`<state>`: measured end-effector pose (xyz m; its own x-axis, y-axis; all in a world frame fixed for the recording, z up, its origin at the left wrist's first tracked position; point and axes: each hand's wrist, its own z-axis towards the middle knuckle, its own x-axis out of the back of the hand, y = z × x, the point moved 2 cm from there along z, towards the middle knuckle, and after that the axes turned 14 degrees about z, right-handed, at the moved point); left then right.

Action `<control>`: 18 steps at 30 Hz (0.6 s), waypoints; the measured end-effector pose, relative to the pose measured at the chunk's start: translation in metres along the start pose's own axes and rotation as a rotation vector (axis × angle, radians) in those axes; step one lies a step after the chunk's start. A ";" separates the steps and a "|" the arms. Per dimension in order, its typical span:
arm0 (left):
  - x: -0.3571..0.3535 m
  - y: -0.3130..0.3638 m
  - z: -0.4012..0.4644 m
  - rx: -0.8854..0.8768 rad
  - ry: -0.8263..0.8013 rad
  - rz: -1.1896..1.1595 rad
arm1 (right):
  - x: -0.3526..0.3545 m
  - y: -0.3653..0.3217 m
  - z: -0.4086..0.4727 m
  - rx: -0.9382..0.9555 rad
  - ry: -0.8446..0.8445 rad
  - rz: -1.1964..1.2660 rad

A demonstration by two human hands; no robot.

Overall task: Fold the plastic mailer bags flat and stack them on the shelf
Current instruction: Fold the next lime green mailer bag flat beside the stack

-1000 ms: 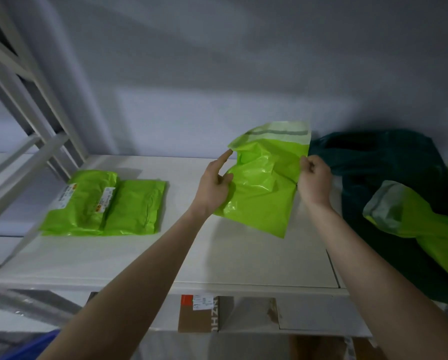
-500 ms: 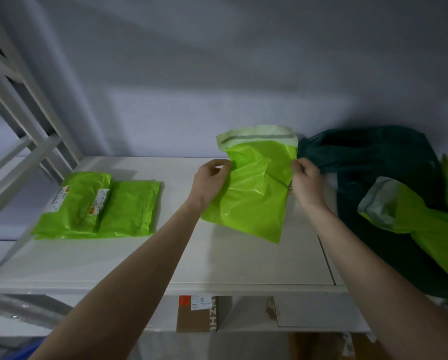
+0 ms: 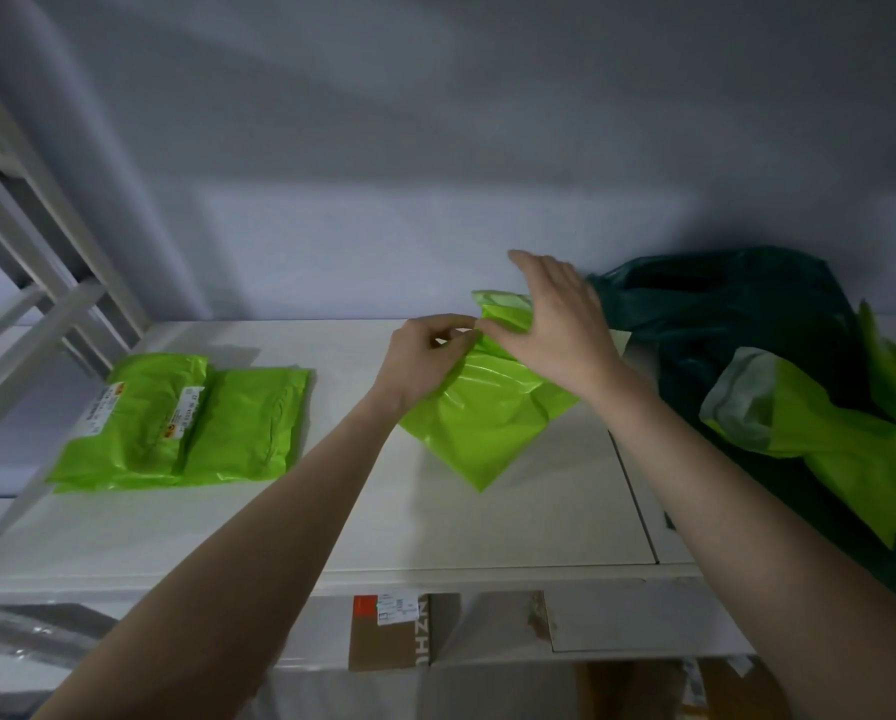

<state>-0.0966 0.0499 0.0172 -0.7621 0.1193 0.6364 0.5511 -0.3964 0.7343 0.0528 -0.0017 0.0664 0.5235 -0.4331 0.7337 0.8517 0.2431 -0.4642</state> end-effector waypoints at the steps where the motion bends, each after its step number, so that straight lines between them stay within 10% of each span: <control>1: 0.000 0.002 0.000 -0.019 0.002 -0.001 | -0.002 0.001 0.001 -0.044 -0.026 -0.019; 18: 0.003 -0.011 -0.008 0.095 0.049 0.059 | 0.005 0.030 0.007 -0.324 0.115 0.217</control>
<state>-0.1079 0.0480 0.0091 -0.7420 0.0524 0.6684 0.6235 -0.3128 0.7166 0.0814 0.0094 0.0597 0.6689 -0.5005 0.5496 0.6608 0.0616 -0.7481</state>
